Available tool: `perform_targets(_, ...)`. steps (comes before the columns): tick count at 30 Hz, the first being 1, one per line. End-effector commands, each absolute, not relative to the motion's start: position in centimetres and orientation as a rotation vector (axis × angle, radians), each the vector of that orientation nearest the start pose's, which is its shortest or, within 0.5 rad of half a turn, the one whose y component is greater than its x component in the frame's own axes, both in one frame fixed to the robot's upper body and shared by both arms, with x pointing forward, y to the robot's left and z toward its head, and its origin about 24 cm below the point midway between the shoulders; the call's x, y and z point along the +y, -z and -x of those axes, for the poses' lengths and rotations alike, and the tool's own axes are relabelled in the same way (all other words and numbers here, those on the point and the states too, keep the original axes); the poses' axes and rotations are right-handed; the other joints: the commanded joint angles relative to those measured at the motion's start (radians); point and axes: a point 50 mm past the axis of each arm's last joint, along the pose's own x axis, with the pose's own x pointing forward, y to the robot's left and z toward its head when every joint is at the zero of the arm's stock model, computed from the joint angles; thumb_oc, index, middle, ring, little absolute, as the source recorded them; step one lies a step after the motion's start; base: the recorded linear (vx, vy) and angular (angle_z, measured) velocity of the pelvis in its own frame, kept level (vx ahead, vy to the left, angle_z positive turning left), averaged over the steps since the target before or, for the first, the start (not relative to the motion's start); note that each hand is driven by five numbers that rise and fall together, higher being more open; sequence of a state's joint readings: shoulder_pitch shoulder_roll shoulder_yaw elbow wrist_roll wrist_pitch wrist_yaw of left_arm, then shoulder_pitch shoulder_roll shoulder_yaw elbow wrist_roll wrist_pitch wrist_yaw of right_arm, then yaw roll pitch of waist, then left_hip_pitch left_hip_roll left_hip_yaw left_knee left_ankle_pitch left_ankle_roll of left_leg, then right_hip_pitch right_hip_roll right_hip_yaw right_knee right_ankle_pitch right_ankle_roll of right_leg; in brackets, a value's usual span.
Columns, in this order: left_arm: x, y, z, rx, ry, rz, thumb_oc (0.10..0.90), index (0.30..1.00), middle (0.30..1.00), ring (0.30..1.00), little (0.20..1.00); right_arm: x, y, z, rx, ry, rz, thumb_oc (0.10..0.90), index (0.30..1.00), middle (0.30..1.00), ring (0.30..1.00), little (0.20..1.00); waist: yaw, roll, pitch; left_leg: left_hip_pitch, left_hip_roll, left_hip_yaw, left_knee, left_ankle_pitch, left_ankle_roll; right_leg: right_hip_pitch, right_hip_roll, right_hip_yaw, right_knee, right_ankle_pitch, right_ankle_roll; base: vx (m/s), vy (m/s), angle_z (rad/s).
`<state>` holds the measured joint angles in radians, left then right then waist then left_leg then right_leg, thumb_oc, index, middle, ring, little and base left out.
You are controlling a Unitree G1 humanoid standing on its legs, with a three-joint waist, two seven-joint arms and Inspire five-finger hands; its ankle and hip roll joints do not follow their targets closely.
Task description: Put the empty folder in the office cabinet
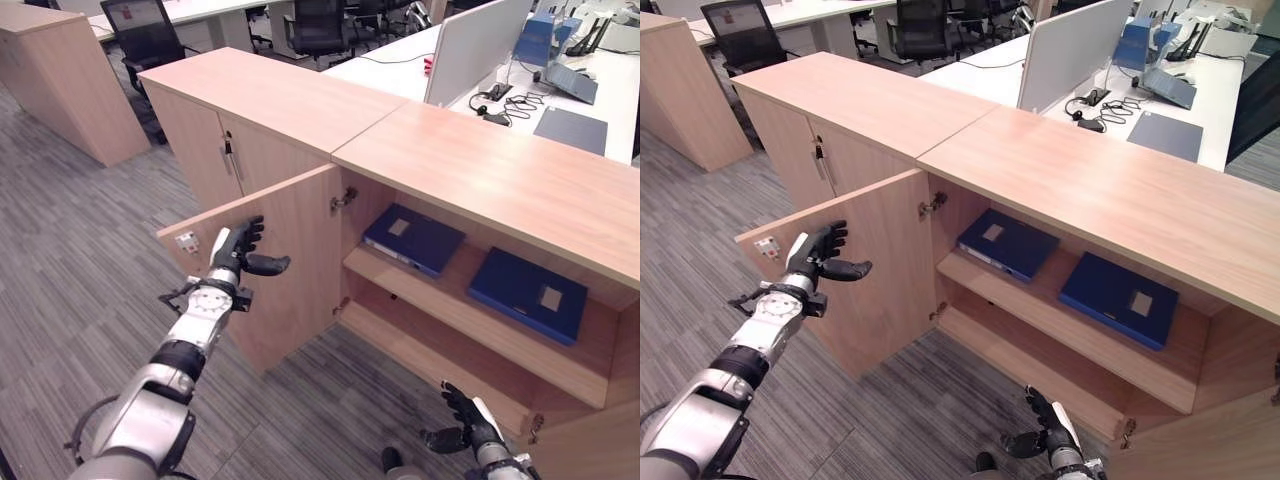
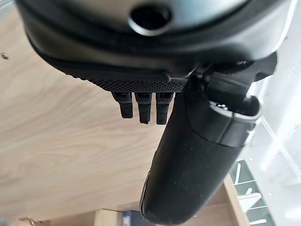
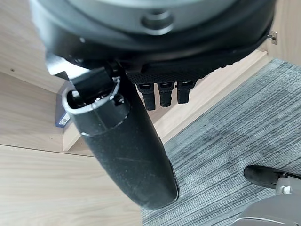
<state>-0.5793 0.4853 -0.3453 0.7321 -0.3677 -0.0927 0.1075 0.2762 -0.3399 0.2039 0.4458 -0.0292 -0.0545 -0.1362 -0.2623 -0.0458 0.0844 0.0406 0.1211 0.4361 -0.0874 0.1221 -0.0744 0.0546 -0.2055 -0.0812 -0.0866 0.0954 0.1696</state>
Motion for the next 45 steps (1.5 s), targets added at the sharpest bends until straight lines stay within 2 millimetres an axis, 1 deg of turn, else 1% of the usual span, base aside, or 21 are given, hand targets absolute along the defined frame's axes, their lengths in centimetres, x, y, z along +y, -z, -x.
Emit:
perform_targets(1,19.6,-9.4,-35.4,-0.120,-0.007,-0.121,0.800,0.900,0.900,0.900,0.900,-22.9,6.9,-16.8,0.494,0.083,0.417,0.800,0.900,0.900,0.900,0.900,0.068,0.027,0.017,0.174,-0.003,-0.091,0.000,-0.193,-0.017,-0.024,-0.028,-0.106,0.062,-0.029,0.078,-0.02,-0.020,0.13)
perform_targets(4,19.1,-6.6,-33.3,-0.060,0.003,-0.035,0.800,0.900,0.900,0.900,0.900,-22.8,7.1,-16.6,0.510,0.093,0.410,0.800,0.900,0.900,0.900,0.900,0.089,0.022,0.019,0.168,-0.004,-0.107,0.000,-0.190,-0.016,-0.015,-0.031,-0.119,0.059,-0.030,0.074,-0.04,-0.012,0.16)
perform_targets(5,18.8,-3.1,-30.6,0.039,0.005,0.029,0.800,0.900,0.900,0.900,0.900,-22.8,7.5,-16.3,0.534,0.102,0.409,0.800,0.900,0.900,0.900,0.900,0.117,0.019,0.021,0.160,-0.004,-0.125,0.000,-0.186,-0.012,-0.005,-0.033,-0.132,0.056,-0.032,0.070,-0.06,-0.012,0.19)
perform_targets(6,18.8,-1.8,-29.4,0.083,0.013,0.033,0.800,0.900,0.900,0.900,0.900,-22.8,7.6,-16.2,0.541,0.102,0.409,0.800,0.900,0.900,0.900,0.900,0.127,0.018,0.022,0.157,-0.005,-0.132,0.000,-0.186,-0.011,-0.001,-0.034,-0.137,0.055,-0.032,0.069,-0.06,-0.012,0.28)
perform_targets(8,18.9,-0.5,-28.1,0.132,0.028,0.022,0.800,0.900,0.900,0.900,0.900,-22.9,7.7,-16.0,0.550,0.104,0.409,0.800,0.900,0.900,0.900,0.900,0.136,0.018,0.022,0.152,-0.006,-0.140,0.000,-0.184,-0.010,0.002,-0.035,-0.143,0.055,-0.033,0.068,-0.04,0.006,0.31)
perform_targets(9,19.6,2.1,-25.4,0.239,0.052,-0.049,0.800,0.900,0.900,0.900,0.900,-23.1,7.6,-16.2,0.548,0.113,0.410,0.800,0.900,0.900,0.900,0.900,0.159,0.021,0.027,0.143,-0.008,-0.156,0.000,-0.179,-0.008,0.005,-0.037,-0.151,0.055,-0.034,0.065,-0.04,0.014,0.22)
perform_targets(10,19.6,2.1,-25.3,0.241,0.052,-0.049,0.800,0.900,0.900,0.900,0.900,-23.1,7.6,-16.2,0.549,0.113,0.410,0.800,0.900,0.900,0.900,0.900,0.158,0.021,0.025,0.143,-0.008,-0.156,0.000,-0.179,-0.008,0.005,-0.037,-0.152,0.055,-0.034,0.065,-0.07,0.024,0.21)
perform_targets(11,20.6,4.5,-22.7,0.361,0.100,-0.193,0.800,0.900,0.900,0.900,0.900,-23.1,7.5,-16.3,0.546,0.107,0.410,0.800,0.900,0.900,0.900,0.900,0.183,0.024,0.028,0.131,-0.011,-0.175,0.000,-0.176,-0.006,0.007,-0.038,-0.158,0.056,-0.037,0.062,-0.03,0.010,0.24)
perform_targets(12,20.6,4.5,-22.7,0.362,0.100,-0.195,0.800,0.900,0.900,0.900,0.900,-23.1,7.6,-16.3,0.547,0.106,0.409,0.800,0.900,0.900,0.900,0.900,0.182,0.024,0.026,0.130,-0.011,-0.176,0.000,-0.176,-0.006,0.007,-0.038,-0.159,0.056,-0.037,0.062,-0.07,0.023,0.31)
perform_targets(14,22.1,7.2,-18.8,0.515,0.143,-0.332,0.800,0.900,0.900,0.900,0.900,-23.1,7.3,-16.7,0.533,0.096,0.408,0.800,0.900,0.900,0.900,0.900,0.214,0.028,0.032,0.116,-0.016,-0.202,0.000,-0.172,-0.005,0.010,-0.040,-0.174,0.055,-0.040,0.058,-0.06,0.017,0.32)
perform_targets(19,23.7,10.2,-14.3,0.710,0.091,-0.351,0.800,0.900,0.900,0.900,0.900,-22.6,7.3,-17.5,0.524,0.055,0.417,0.800,0.900,0.900,0.900,0.900,0.261,0.027,0.032,0.094,-0.021,-0.228,0.000,-0.160,-0.004,0.013,-0.041,-0.209,0.050,-0.036,0.056,-0.04,0.020,0.28)
perform_targets(23,23.9,10.8,-14.0,0.734,0.017,-0.290,0.800,0.900,0.900,0.900,0.900,-22.4,7.3,-18.0,0.519,0.054,0.414,0.800,0.900,0.900,0.900,0.900,0.297,0.020,0.039,0.061,-0.026,-0.262,0.000,-0.141,-0.007,0.016,-0.050,-0.255,0.053,-0.033,0.055,-0.05,0.015,0.30)
perform_targets(29,23.3,9.0,-17.2,0.596,-0.015,-0.265,0.800,0.900,0.900,0.900,0.900,-22.7,7.6,-18.0,0.523,0.114,0.367,0.800,0.900,0.900,0.900,0.900,0.366,0.008,0.050,0.004,-0.058,-0.401,0.000,-0.135,0.001,0.042,-0.094,-0.384,0.155,-0.071,0.062,0.00,0.037,0.74)
perform_targets(32,23.3,7.9,-18.1,0.534,-0.018,-0.257,0.800,0.900,0.900,0.900,0.900,-22.6,7.5,-18.2,0.514,0.124,0.352,0.800,0.900,0.900,0.900,0.900,0.368,0.008,0.059,0.007,-0.073,-0.419,0.000,-0.133,0.024,-0.001,-0.133,-0.372,0.290,-0.051,0.068,0.01,0.125,0.62)
perform_targets(33,23.6,6.9,-18.7,0.479,-0.047,-0.228,0.800,0.900,0.900,0.900,0.900,-22.3,7.3,-19.1,0.495,0.118,0.344,0.800,0.900,0.900,0.900,0.900,0.363,0.026,0.090,0.035,-0.067,-0.407,0.000,-0.142,0.042,-0.083,-0.160,-0.326,0.465,0.035,0.091,-0.02,0.129,0.44)
perform_targets(37,24.1,5.9,-19.2,0.422,-0.085,-0.187,0.800,0.900,0.900,0.900,0.900,-22.1,7.3,-19.3,0.491,0.132,0.311,0.800,0.900,0.900,0.900,0.900,0.362,0.055,0.109,0.057,-0.041,-0.416,0.000,-0.150,0.046,-0.190,-0.121,-0.244,0.574,0.026,0.092,0.04,0.053,0.07)
perform_targets(39,24.2,5.4,-19.6,0.391,-0.094,-0.168,0.800,0.900,0.900,0.900,0.900,-22.2,7.2,-19.5,0.487,0.144,0.300,0.800,0.900,0.900,0.900,0.900,0.355,0.039,0.115,0.065,-0.050,-0.433,0.000,-0.168,0.031,-0.196,-0.103,-0.205,0.409,-0.034,0.079,0.22,-0.144,0.15)
perform_targets(40,24.3,5.0,-19.8,0.374,-0.093,-0.167,0.800,0.900,0.900,0.900,0.900,-22.3,7.1,-19.6,0.481,0.148,0.302,0.800,0.900,0.900,0.900,0.900,0.344,0.035,0.119,0.075,-0.047,-0.446,0.000,-0.180,0.017,-0.188,-0.094,-0.197,0.282,-0.029,0.074,0.14,-0.148,0.41)
perform_targets(41,24.3,5.0,-19.8,0.374,-0.093,-0.167,0.800,0.900,0.900,0.900,0.900,-22.3,7.1,-19.6,0.481,0.148,0.302,0.800,0.900,0.900,0.900,0.900,0.344,0.036,0.120,0.076,-0.045,-0.447,0.000,-0.181,0.017,-0.184,-0.092,-0.199,0.279,-0.028,0.074,0.25,-0.247,0.16)
perform_targets(42,24.4,4.8,-20.1,0.366,-0.104,-0.176,0.800,0.900,0.900,0.900,0.900,-22.6,7.1,-19.6,0.485,0.161,0.313,0.800,0.900,0.900,0.900,0.900,0.324,0.035,0.123,0.095,-0.035,-0.458,0.000,-0.202,-0.002,-0.212,-0.098,-0.167,0.175,0.032,0.091,0.23,-0.217,0.10)
perform_targets(45,24.1,5.1,-20.2,0.371,-0.096,-0.174,0.800,0.900,0.900,0.900,0.900,-22.9,7.8,-18.6,0.529,0.156,0.319,0.800,0.900,0.900,0.900,0.900,0.305,0.026,0.097,0.107,-0.040,-0.471,0.000,-0.226,-0.011,-0.167,-0.086,-0.145,0.059,0.041,0.090,0.24,-0.202,0.29)
